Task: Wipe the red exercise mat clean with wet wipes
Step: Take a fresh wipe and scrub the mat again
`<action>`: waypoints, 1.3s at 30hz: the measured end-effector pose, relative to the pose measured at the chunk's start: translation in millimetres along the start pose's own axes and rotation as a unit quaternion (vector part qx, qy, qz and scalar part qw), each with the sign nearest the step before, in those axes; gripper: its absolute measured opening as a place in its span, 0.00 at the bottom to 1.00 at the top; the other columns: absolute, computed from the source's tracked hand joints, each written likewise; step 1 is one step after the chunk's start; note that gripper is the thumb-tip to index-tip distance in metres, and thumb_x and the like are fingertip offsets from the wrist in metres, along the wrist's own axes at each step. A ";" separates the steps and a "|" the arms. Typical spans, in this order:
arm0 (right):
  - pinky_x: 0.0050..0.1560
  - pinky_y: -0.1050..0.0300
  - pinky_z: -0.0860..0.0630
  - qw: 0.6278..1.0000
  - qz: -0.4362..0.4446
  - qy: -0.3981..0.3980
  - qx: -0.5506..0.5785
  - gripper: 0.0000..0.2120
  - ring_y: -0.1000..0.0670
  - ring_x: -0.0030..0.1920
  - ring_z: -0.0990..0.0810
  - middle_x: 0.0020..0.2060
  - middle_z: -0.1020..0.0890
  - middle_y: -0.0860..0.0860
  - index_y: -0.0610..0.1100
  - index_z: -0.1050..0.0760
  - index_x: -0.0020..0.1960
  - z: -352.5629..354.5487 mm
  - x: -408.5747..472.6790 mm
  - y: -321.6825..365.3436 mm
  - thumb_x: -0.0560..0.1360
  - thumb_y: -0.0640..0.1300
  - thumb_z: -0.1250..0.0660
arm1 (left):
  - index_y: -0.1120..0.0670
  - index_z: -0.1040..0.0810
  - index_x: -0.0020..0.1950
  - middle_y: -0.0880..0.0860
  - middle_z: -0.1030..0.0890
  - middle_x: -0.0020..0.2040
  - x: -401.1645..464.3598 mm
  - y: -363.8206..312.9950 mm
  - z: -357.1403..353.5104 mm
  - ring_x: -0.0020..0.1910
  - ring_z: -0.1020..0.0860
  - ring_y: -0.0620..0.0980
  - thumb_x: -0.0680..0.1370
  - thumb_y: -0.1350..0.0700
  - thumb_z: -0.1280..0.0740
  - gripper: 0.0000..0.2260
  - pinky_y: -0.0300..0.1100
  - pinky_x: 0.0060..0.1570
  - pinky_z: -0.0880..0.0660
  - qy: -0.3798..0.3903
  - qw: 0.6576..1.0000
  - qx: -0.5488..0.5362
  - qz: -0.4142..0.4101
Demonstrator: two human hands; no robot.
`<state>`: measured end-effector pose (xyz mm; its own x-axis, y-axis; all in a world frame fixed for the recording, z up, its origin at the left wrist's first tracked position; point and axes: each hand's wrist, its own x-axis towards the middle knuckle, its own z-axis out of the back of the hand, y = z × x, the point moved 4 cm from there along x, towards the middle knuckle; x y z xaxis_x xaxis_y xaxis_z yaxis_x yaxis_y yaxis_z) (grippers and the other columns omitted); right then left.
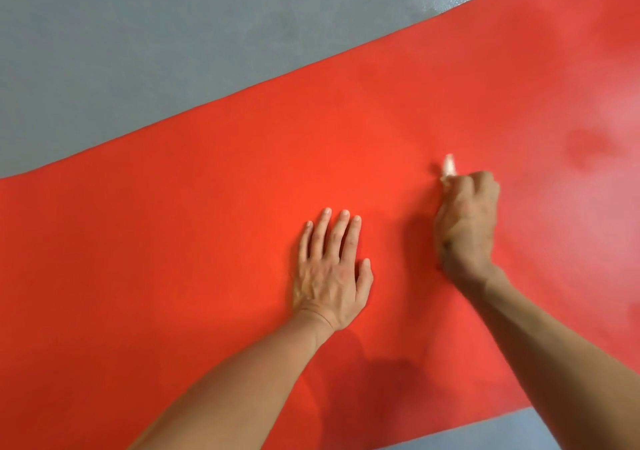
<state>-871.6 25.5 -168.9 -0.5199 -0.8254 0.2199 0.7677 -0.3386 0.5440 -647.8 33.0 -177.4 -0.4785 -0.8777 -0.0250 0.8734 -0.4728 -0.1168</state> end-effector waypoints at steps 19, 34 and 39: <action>0.47 0.41 0.31 0.988 0.141 0.044 -0.051 0.04 0.39 0.42 0.31 0.43 0.26 0.39 0.38 0.29 0.50 -45.3 -22.5 49.1 0.79 0.33 0.42 | 0.56 0.36 0.83 0.55 0.36 0.83 0.9 -1.0 -2.5 0.84 0.45 0.59 0.80 0.45 0.37 0.33 0.63 0.79 0.44 0.004 1.000 -0.011 -0.002; 0.46 0.43 0.30 0.991 0.098 0.047 -0.072 0.03 0.40 0.41 0.31 0.44 0.25 0.41 0.39 0.29 0.48 -41.7 -20.0 55.6 0.80 0.34 0.40 | 0.60 0.35 0.81 0.58 0.34 0.81 80.3 46.8 8.4 0.82 0.40 0.60 0.83 0.45 0.42 0.30 0.58 0.79 0.40 -0.008 1.000 -0.022 0.020; 0.46 0.44 0.30 0.993 0.097 0.043 -0.051 0.04 0.40 0.41 0.31 0.43 0.25 0.41 0.38 0.28 0.47 -39.8 -18.5 55.4 0.80 0.33 0.38 | 0.59 0.39 0.83 0.57 0.38 0.83 79.3 45.8 5.8 0.84 0.44 0.58 0.83 0.44 0.44 0.31 0.58 0.81 0.44 -0.008 1.000 -0.001 0.017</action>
<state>-804.6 4.0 -175.1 -0.3284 -0.9137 0.2395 0.8863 -0.2104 0.4126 -645.2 -58.7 -179.0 -0.4478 -0.8940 -0.0132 0.8886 -0.4433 -0.1181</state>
